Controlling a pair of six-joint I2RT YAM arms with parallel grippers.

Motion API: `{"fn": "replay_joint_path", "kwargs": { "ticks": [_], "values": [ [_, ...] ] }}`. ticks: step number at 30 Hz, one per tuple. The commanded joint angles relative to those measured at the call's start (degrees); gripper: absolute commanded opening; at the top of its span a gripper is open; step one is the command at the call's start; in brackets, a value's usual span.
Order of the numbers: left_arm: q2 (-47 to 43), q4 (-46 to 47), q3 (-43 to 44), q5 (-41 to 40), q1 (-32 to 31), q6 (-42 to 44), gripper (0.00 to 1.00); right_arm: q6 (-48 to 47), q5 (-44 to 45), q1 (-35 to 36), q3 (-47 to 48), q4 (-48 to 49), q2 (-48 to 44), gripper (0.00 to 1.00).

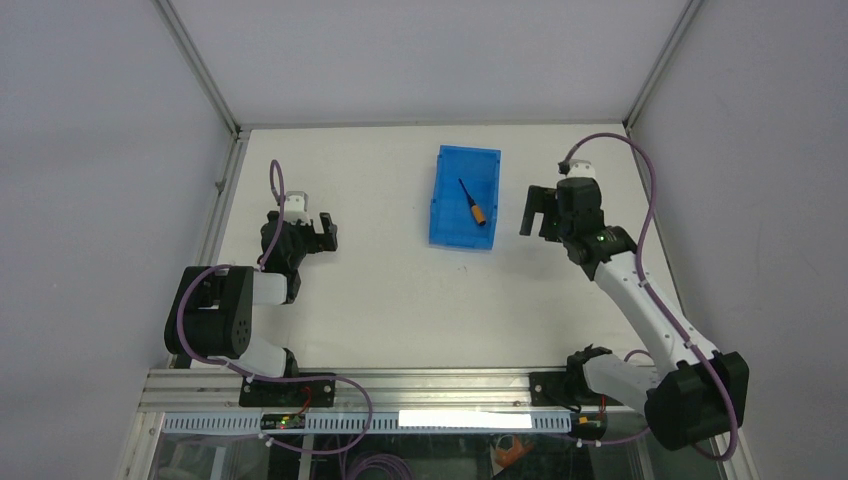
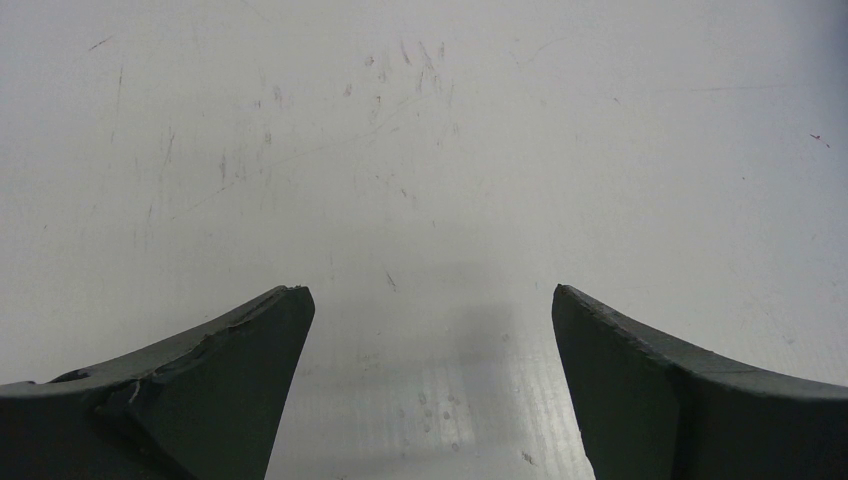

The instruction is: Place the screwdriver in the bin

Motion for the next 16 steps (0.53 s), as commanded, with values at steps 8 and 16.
{"fn": "replay_joint_path", "kwargs": {
  "ticks": [8, 16],
  "values": [
    [-0.43, 3.15, 1.0, 0.94, 0.56, -0.54, 0.99, 6.42, 1.74, 0.15, -17.38, 13.67, -12.66, 0.99],
    [-0.4, 3.17, 1.0, 0.94, 0.56, -0.5, 0.99, 5.04, 0.42, 0.08, -19.86, 15.51, -17.74, 0.99]
  ]
}}
